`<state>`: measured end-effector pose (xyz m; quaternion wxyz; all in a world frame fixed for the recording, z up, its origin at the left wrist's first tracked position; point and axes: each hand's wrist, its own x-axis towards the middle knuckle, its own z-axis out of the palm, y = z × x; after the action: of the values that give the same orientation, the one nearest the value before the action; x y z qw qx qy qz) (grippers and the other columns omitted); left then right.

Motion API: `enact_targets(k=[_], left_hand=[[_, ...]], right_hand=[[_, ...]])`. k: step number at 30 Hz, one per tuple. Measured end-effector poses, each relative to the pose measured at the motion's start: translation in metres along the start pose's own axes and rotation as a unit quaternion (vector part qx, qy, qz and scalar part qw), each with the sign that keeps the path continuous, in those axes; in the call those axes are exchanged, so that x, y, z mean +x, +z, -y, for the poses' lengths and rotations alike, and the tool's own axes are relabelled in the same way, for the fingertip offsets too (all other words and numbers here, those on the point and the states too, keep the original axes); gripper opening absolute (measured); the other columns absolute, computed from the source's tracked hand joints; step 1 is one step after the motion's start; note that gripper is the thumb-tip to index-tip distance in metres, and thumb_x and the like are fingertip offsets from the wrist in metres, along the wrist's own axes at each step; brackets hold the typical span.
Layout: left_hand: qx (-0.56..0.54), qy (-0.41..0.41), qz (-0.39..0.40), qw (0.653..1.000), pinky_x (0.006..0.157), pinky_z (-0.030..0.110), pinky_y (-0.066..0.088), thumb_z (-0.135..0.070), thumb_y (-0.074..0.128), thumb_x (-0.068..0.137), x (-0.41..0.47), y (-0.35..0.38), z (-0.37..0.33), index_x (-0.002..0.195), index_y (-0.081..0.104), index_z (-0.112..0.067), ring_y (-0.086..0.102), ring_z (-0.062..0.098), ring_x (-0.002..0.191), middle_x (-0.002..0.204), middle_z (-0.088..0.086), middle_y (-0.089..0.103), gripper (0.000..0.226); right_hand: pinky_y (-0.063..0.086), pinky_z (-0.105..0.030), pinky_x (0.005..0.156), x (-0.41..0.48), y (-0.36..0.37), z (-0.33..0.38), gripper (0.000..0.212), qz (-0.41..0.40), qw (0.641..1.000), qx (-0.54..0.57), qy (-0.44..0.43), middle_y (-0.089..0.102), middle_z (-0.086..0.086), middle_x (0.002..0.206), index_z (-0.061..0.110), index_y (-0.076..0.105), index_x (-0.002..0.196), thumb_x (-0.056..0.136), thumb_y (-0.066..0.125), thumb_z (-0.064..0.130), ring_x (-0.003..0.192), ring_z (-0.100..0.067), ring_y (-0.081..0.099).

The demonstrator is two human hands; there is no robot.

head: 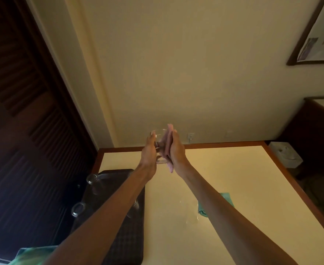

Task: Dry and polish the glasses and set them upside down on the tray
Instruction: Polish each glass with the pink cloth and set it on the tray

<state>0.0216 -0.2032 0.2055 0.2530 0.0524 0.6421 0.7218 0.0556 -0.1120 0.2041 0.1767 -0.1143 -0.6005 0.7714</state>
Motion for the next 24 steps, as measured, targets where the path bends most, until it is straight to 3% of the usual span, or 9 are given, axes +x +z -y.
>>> enact_targets(k=[2,4,7,10,12,14,17,21,24], left_hand=[[-0.012,-0.013,-0.013,1.0,0.103,0.053,0.053,-0.063,0.035,0.104,0.01,-0.002,-0.009,0.132,0.065,-0.018,0.066,0.027,0.119,0.122,0.011,0.072,0.061],[-0.023,-0.033,-0.017,0.999,0.096,0.054,0.056,-0.067,0.039,0.101,0.019,-0.005,-0.018,0.133,0.064,-0.022,0.067,0.028,0.117,0.121,0.01,0.073,0.06],[-0.022,-0.046,-0.004,0.999,0.101,0.054,0.053,-0.069,0.041,0.099,0.022,-0.007,-0.024,0.132,0.065,-0.025,0.066,0.028,0.12,0.125,0.01,0.072,0.06],[-0.004,-0.019,0.002,1.0,0.107,0.044,0.049,-0.057,0.034,0.107,0.02,-0.006,-0.024,0.133,0.064,-0.023,0.061,0.021,0.126,0.128,0.007,0.07,0.053],[0.012,0.0,0.006,1.0,0.102,0.039,0.051,-0.056,0.03,0.108,0.017,-0.007,-0.024,0.137,0.061,-0.021,0.061,0.02,0.126,0.13,0.007,0.069,0.055],[0.024,0.016,0.007,1.0,0.106,0.046,0.05,-0.061,0.031,0.105,0.017,-0.007,-0.023,0.137,0.061,-0.022,0.063,0.024,0.124,0.127,0.01,0.07,0.059],[0.055,0.047,-0.013,0.997,0.106,0.046,0.05,-0.053,0.023,0.11,0.009,-0.003,-0.03,0.123,0.067,-0.022,0.063,0.029,0.121,0.121,0.011,0.071,0.055],[0.073,0.078,-0.048,0.993,0.111,0.05,0.046,-0.071,0.027,0.1,0.009,0.0,-0.04,0.152,0.041,-0.023,0.056,0.028,0.132,0.144,0.01,0.058,0.072],[0.079,0.072,-0.086,0.991,0.09,0.042,0.056,-0.081,0.04,0.09,0.021,-0.004,-0.045,0.147,0.04,-0.021,0.062,0.028,0.124,0.134,0.011,0.06,0.083]], right_hand=[[0.052,-0.024,0.054,0.001,0.007,-0.008,0.046,0.015,0.997,-0.071,-0.04,0.061,-0.012,0.074,0.011,0.053,0.102,0.107,0.026,0.048,0.059,-0.013,0.062],[0.06,-0.037,0.078,0.001,0.013,-0.022,0.039,0.017,0.987,-0.129,-0.09,0.062,-0.009,0.112,0.027,0.041,0.135,0.106,0.032,0.05,0.095,-0.014,0.068],[0.047,-0.049,0.106,0.001,0.02,-0.029,0.054,0.012,0.962,-0.222,-0.159,0.04,-0.008,0.15,0.024,0.016,0.155,0.107,0.033,0.04,0.137,-0.022,0.047],[0.034,-0.049,0.117,0.01,0.021,-0.018,0.059,-0.037,0.906,-0.37,-0.203,0.017,-0.014,0.163,0.011,0.005,0.158,0.109,0.025,0.036,0.149,-0.029,0.026],[0.05,-0.052,0.101,0.021,0.02,-0.011,0.056,-0.029,0.926,-0.316,-0.202,0.039,-0.014,0.148,0.015,0.019,0.153,0.107,0.024,0.047,0.133,-0.031,0.049],[0.058,-0.044,0.083,0.034,0.018,-0.003,0.045,-0.042,0.956,-0.244,-0.157,0.058,-0.004,0.114,0.02,0.044,0.133,0.106,0.025,0.051,0.101,-0.021,0.064],[0.045,-0.027,0.049,0.043,0.018,0.013,0.065,-0.019,0.994,-0.095,-0.05,0.055,-0.002,0.063,0.01,0.061,0.079,0.105,0.023,0.056,0.056,-0.017,0.057],[0.046,-0.031,0.055,0.039,0.024,0.016,0.065,0.013,0.999,-0.008,0.038,0.056,-0.01,0.061,0.016,0.063,0.063,0.106,0.027,0.05,0.06,-0.022,0.059],[0.049,-0.029,0.054,0.028,0.031,0.005,0.07,0.033,0.999,-0.027,-0.003,0.055,-0.014,0.06,0.008,0.062,0.072,0.107,0.019,0.051,0.059,-0.027,0.06]])
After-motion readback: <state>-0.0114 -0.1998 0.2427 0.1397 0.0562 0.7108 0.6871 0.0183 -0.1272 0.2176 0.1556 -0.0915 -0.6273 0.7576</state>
